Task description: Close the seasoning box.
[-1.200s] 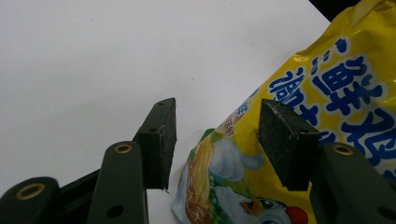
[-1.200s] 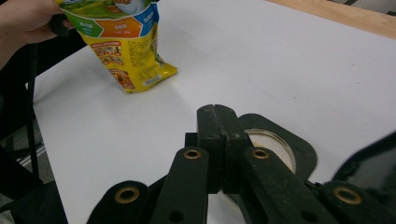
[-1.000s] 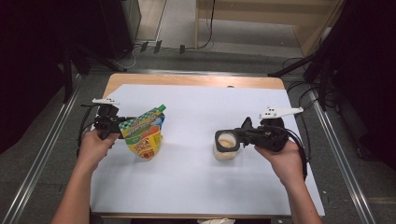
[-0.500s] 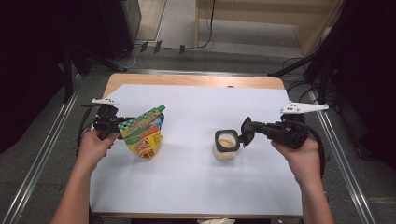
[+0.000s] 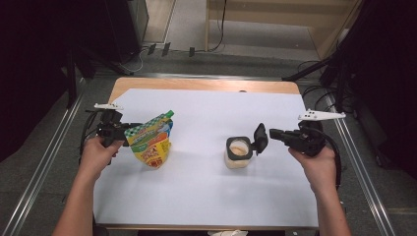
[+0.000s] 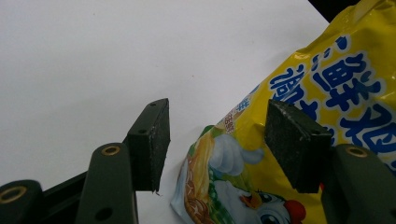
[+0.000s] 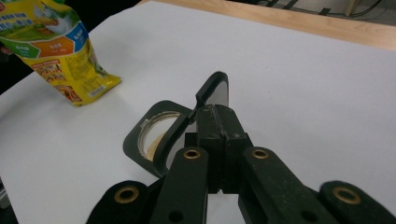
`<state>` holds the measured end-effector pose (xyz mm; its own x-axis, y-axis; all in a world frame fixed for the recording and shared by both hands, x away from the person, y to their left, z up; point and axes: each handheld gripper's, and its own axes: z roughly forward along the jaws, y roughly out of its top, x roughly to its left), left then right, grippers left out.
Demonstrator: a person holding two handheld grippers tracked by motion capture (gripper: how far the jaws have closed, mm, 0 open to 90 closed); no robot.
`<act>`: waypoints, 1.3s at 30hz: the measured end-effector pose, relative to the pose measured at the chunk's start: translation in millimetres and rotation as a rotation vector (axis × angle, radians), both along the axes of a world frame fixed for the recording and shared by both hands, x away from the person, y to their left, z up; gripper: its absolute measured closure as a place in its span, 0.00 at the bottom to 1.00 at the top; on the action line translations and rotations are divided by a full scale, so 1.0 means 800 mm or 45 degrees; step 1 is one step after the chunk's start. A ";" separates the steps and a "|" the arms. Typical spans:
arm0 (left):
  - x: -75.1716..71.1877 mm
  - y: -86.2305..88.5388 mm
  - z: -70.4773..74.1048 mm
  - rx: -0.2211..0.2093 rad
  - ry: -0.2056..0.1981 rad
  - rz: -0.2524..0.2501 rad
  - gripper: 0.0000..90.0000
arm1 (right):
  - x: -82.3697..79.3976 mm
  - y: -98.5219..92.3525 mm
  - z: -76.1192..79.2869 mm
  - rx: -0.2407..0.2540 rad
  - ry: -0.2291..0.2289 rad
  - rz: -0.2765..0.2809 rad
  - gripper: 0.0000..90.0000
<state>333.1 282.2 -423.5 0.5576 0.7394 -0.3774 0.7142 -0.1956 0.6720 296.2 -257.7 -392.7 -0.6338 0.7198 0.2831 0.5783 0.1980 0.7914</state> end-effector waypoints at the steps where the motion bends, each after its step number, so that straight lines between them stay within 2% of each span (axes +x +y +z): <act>1: 0.000 0.000 0.000 -0.001 0.000 -0.001 0.46 | 0.001 0.002 -0.003 -0.005 0.005 0.001 1.00; 10: -0.001 0.006 0.002 -0.013 -0.006 0.022 0.46 | 0.009 0.016 -0.030 -0.022 0.061 0.014 1.00; 13: -0.001 0.007 0.002 -0.014 -0.007 0.023 0.46 | 0.010 0.017 -0.033 -0.028 0.067 0.016 1.00; 21: 0.000 0.006 0.001 -0.004 -0.001 0.018 0.46 | 0.008 0.022 -0.032 -0.033 0.066 0.029 1.00; 25: 0.000 0.006 0.000 -0.006 0.003 0.014 0.46 | 0.005 0.026 -0.027 0.001 0.052 0.050 1.00; 39: 0.000 0.006 0.001 -0.010 0.001 0.022 0.46 | 0.002 0.048 -0.028 0.006 0.044 0.105 1.00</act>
<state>333.2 287.4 -422.9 0.5446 0.7460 -0.3834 0.7179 -0.1782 0.6730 297.6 -219.6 -414.9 -0.6808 0.6642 0.3087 0.5870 0.2427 0.7723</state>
